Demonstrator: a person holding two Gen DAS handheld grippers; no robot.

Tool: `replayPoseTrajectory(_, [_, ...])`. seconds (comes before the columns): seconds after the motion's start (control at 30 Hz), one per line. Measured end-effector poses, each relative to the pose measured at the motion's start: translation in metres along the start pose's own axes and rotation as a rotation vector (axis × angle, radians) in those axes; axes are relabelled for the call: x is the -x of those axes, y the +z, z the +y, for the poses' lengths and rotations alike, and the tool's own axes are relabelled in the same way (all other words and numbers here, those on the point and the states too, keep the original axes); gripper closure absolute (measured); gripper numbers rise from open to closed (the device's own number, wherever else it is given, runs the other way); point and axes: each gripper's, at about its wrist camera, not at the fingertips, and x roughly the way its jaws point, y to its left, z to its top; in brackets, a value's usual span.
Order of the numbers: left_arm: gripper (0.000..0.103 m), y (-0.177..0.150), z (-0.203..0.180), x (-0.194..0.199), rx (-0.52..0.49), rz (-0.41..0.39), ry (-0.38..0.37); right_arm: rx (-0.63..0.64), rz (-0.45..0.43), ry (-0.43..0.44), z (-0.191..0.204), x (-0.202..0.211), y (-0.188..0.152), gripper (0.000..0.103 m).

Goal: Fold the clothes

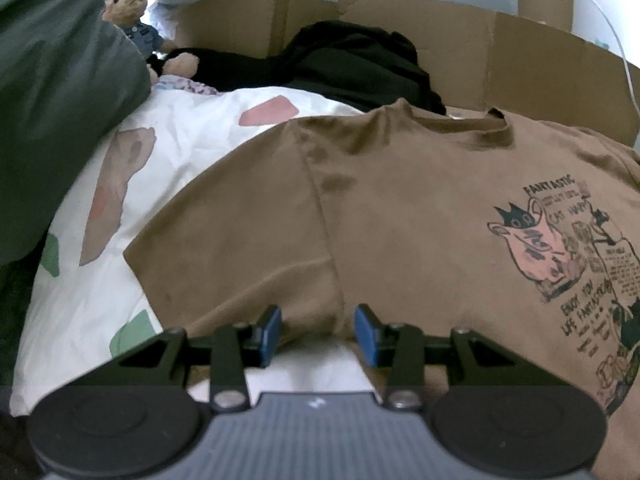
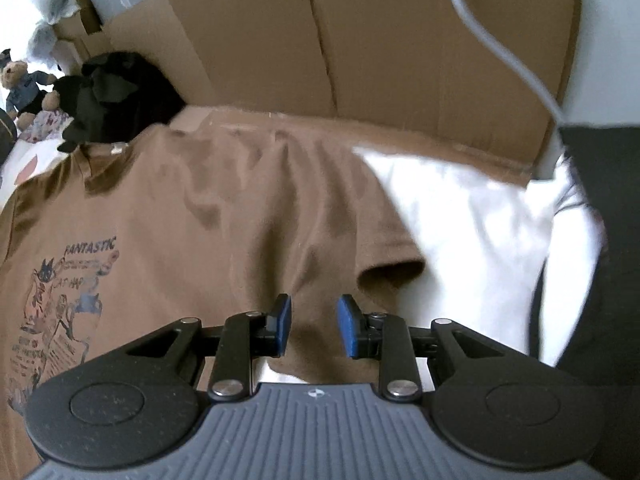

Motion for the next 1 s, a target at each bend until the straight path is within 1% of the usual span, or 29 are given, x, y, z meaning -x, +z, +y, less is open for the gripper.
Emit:
replayPoseTrajectory(0.1, [0.059, 0.001, 0.0, 0.002, -0.001, -0.005, -0.001, 0.023, -0.039, -0.029, -0.002, 0.011, 0.009, 0.073])
replayPoseTrajectory(0.23, [0.059, -0.001, 0.001, 0.003, 0.004, -0.005, 0.0, 0.017, -0.092, -0.11, -0.01, 0.017, 0.025, 0.073])
replayPoseTrajectory(0.27, [0.059, -0.001, 0.001, 0.002, 0.003, -0.002, 0.0, 0.016, -0.097, -0.124, -0.011, 0.018, 0.027, 0.073])
replayPoseTrajectory(0.3, [0.059, -0.002, 0.001, 0.002, 0.003, 0.0, 0.001, 0.014, -0.106, -0.158, -0.013, 0.016, 0.03, 0.073])
replayPoseTrajectory(0.33, [0.059, -0.002, 0.001, 0.002, 0.002, 0.003, 0.001, 0.008, -0.102, -0.193, -0.015, 0.011, 0.034, 0.073])
replayPoseTrajectory(0.37, [0.059, -0.003, 0.002, 0.002, 0.002, 0.005, 0.001, -0.001, -0.084, -0.209, -0.018, 0.005, 0.037, 0.073])
replayPoseTrajectory(0.47, [0.059, -0.003, 0.003, 0.001, 0.014, 0.009, 0.0, -0.039, -0.028, -0.208, -0.023, -0.013, 0.04, 0.073])
replayPoseTrajectory(0.6, [0.059, 0.002, 0.006, 0.002, 0.035, -0.004, -0.007, -0.066, 0.012, -0.208, -0.027, -0.03, 0.038, 0.073])
replayPoseTrajectory(0.7, [0.059, 0.004, 0.006, 0.001, 0.035, -0.009, -0.01, -0.11, 0.022, -0.161, -0.028, -0.036, 0.035, 0.073])
replayPoseTrajectory(0.77, [0.059, 0.003, 0.006, 0.0, 0.036, -0.006, -0.015, -0.102, 0.037, -0.154, -0.024, -0.039, 0.032, 0.073])
replayPoseTrajectory(0.83, [0.059, 0.002, 0.005, -0.001, 0.036, -0.003, -0.018, -0.069, 0.066, -0.168, -0.02, -0.043, 0.029, 0.073])
replayPoseTrajectory(0.87, [0.059, 0.002, 0.004, -0.001, 0.033, 0.0, -0.018, -0.056, 0.078, -0.174, -0.02, -0.045, 0.028, 0.074])
replayPoseTrajectory(0.97, [0.059, 0.001, 0.003, -0.002, 0.03, 0.003, -0.017, -0.016, 0.109, -0.2, -0.019, -0.048, 0.028, 0.1])
replayPoseTrajectory(1.0, [0.059, 0.001, 0.003, -0.001, 0.03, 0.003, -0.017, -0.011, 0.11, -0.201, -0.019, -0.046, 0.03, 0.1])
